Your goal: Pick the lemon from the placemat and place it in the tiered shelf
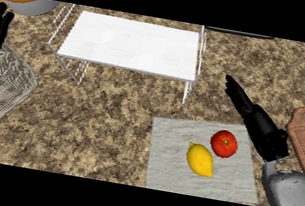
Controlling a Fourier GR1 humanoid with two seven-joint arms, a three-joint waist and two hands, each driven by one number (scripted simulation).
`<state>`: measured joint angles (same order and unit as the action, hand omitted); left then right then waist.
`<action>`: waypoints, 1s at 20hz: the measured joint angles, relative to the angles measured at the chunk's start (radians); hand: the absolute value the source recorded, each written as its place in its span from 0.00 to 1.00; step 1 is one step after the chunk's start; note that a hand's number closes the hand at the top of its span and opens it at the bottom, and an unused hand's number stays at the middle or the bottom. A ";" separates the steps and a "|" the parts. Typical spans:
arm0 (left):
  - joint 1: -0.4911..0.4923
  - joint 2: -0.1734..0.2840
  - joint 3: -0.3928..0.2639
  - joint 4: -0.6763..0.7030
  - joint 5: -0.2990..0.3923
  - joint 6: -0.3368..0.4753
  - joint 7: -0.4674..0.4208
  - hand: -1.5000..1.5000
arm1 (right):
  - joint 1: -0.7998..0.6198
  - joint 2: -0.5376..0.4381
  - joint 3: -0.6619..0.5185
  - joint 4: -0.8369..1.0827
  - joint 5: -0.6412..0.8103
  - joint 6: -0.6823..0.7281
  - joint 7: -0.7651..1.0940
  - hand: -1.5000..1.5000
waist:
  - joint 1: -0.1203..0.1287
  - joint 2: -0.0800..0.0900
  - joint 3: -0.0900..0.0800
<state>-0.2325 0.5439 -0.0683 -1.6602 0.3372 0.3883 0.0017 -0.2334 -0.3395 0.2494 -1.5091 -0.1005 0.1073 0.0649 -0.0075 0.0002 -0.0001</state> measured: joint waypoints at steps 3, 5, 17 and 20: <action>0.008 -0.016 -0.015 0.013 -0.009 -0.006 0.012 0.50 | -0.034 0.014 0.037 -0.013 -0.032 0.085 -0.006 1.00 | 0.010 0.001 0.001; 0.028 -0.025 -0.035 0.016 -0.015 -0.005 0.023 0.50 | -0.060 0.031 0.092 -0.024 -0.062 0.173 -0.027 1.00 | 0.026 0.002 0.001; 0.125 -0.109 -0.117 0.029 -0.056 0.013 0.063 0.50 | -0.219 0.017 0.029 0.069 -0.331 0.538 -0.033 0.00 | 0.019 0.002 0.001; 0.127 -0.106 -0.112 0.020 -0.058 0.016 0.078 0.50 | -0.273 -0.068 0.040 0.017 -0.318 0.647 -0.015 0.00 | 0.016 -0.002 0.000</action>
<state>-0.1059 0.4382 -0.1803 -1.6407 0.2787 0.4041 0.0801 -0.5065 -0.4078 0.2890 -1.4926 -0.4182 0.7547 0.0494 0.0081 -0.0017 0.0002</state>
